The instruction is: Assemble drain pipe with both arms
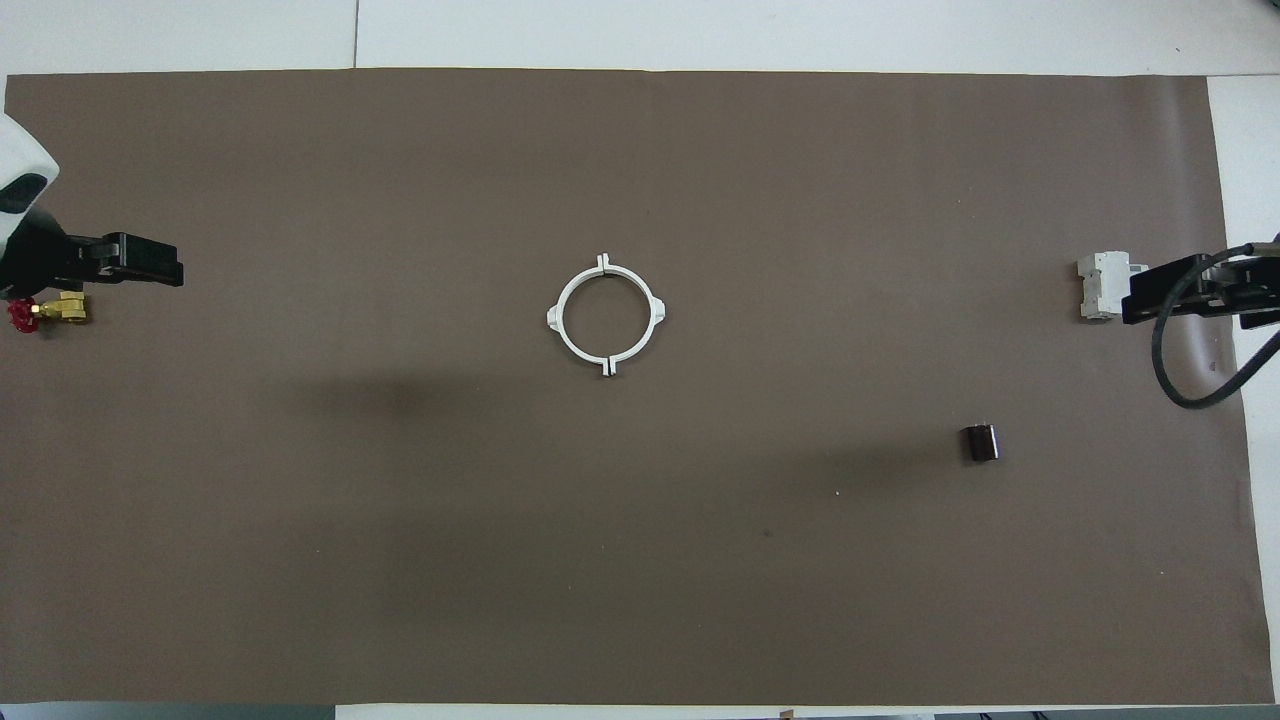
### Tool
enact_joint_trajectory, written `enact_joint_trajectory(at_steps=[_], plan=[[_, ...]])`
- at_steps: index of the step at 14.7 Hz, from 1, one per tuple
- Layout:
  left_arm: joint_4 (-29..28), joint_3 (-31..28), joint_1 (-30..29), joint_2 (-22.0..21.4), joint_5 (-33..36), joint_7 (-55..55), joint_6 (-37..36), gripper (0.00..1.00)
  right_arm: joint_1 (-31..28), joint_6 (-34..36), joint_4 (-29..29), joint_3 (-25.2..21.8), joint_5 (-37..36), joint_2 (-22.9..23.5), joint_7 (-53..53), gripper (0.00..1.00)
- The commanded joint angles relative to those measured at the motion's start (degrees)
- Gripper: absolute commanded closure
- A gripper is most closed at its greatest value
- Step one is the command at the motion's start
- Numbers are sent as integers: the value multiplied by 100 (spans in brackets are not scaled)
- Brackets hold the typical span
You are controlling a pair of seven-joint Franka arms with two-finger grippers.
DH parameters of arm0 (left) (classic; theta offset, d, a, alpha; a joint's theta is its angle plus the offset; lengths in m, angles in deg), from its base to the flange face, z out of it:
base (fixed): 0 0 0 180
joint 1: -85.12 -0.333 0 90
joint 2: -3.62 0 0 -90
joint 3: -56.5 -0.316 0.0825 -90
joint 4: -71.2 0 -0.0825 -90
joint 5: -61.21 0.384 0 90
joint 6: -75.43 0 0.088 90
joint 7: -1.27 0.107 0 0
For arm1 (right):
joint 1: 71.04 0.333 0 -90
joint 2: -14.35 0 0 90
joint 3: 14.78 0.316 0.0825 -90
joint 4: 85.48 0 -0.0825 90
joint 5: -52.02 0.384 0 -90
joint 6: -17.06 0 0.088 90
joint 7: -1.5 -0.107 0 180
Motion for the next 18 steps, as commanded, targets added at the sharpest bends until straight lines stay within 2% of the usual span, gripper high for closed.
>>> enact_joint_trajectory(at_steps=[1, 5, 18], plan=[[263, 17, -122, -9, -21, 273, -350, 0, -87, 136, -122, 45, 80, 44, 184, 0], [527, 17, -271, 105, 6, 404, -684, 0, -87, 145, -122, 45, 71, 53, 193, 0], [334, 17, -289, 0, 32, 511, -676, 0, -87, 145, -122, 45, 62, 53, 184, 0]])
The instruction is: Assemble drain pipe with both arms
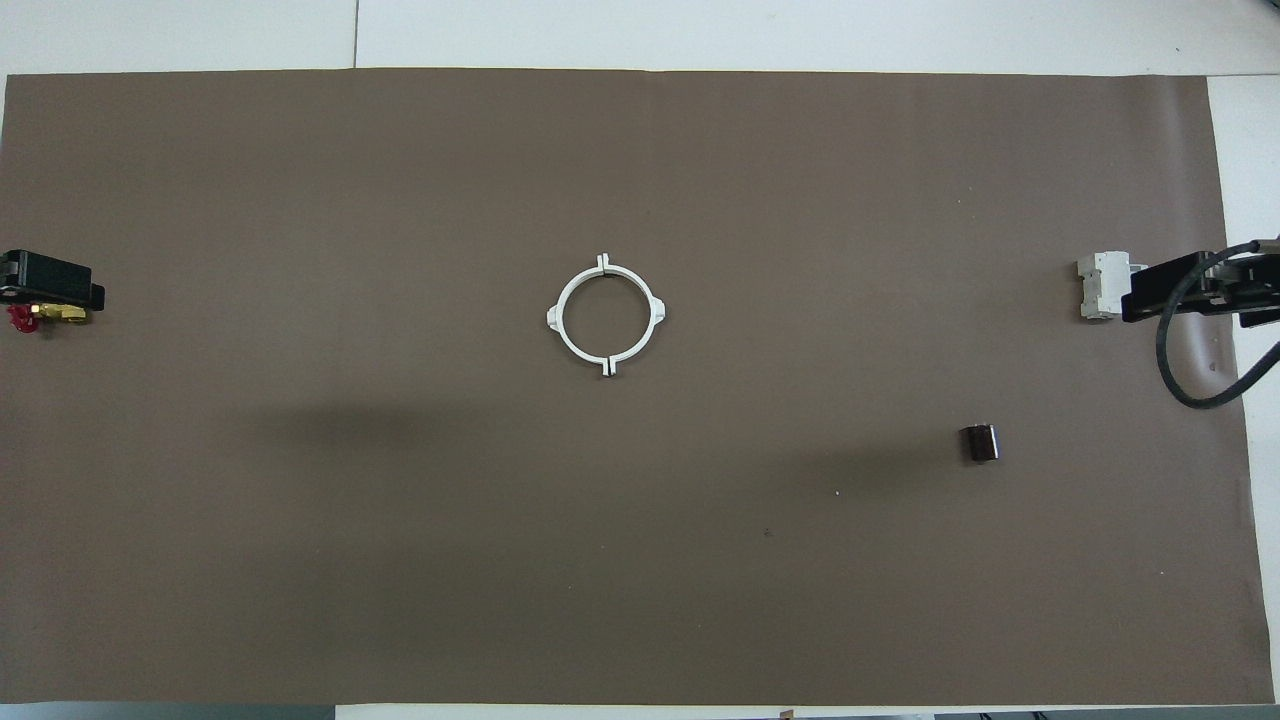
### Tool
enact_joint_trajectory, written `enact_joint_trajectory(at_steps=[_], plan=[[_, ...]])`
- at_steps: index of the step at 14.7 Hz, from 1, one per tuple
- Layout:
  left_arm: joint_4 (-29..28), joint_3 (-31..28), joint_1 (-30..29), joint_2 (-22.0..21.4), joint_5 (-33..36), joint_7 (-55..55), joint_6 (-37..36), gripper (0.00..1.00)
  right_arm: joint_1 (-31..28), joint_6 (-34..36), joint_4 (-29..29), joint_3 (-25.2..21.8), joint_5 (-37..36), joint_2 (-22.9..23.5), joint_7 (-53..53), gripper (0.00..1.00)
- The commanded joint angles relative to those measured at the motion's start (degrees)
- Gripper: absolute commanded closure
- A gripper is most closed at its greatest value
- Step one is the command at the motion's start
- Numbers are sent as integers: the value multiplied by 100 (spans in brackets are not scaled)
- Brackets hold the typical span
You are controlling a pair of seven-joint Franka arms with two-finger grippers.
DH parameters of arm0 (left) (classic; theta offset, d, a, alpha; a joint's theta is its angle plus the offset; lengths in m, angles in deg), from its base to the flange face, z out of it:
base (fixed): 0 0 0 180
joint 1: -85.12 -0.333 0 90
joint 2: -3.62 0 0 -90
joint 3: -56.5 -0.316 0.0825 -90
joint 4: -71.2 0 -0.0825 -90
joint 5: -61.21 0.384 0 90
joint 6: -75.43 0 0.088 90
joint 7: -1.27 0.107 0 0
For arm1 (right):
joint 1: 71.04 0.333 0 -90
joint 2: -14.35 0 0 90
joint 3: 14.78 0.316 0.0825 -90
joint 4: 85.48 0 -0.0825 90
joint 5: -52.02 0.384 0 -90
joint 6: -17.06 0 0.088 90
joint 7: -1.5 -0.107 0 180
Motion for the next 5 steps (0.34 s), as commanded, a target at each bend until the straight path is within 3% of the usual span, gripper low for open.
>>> enact_joint_trajectory(at_steps=[1, 5], plan=[[-14, 16, -42, -17, 28, 65, -89, 0, -78, 136, -109, 45, 62, 48, 184, 0], [-23, 16, -85, -17, 28, 83, -72, 0, -78, 127, -109, 45, 45, 48, 184, 0]])
